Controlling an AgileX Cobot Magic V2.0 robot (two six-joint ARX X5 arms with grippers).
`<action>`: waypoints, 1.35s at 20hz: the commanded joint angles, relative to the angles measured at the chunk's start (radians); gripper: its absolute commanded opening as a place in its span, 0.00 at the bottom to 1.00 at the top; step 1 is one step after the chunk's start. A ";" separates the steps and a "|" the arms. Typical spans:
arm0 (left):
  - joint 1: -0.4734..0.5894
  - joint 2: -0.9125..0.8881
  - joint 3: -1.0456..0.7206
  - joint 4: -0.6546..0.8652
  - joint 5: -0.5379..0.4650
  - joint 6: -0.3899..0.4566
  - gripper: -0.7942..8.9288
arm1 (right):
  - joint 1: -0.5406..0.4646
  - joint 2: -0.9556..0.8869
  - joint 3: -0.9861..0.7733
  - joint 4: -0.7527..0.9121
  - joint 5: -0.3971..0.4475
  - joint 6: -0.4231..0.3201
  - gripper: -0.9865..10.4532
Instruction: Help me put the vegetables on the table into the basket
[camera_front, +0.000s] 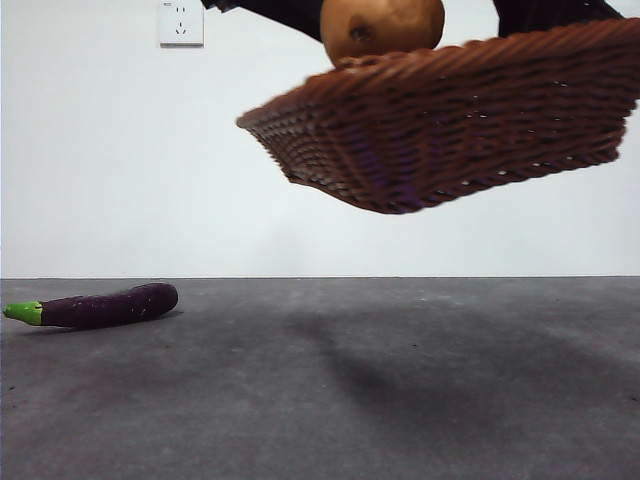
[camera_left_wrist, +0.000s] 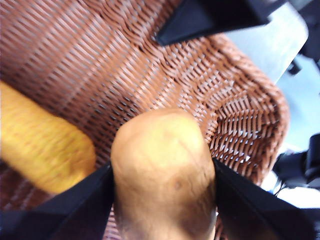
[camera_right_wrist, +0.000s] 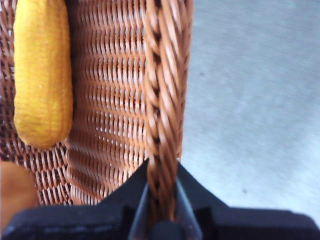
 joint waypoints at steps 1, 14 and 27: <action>-0.007 0.008 -0.003 -0.015 0.006 0.025 0.15 | 0.018 0.001 -0.003 0.033 -0.014 0.057 0.08; 0.060 -0.032 0.028 -0.095 -0.027 0.219 0.66 | -0.009 0.001 -0.003 0.003 0.066 0.053 0.08; 0.594 0.059 0.055 -0.159 -0.156 0.537 0.66 | -0.057 0.001 -0.003 -0.014 0.081 0.005 0.08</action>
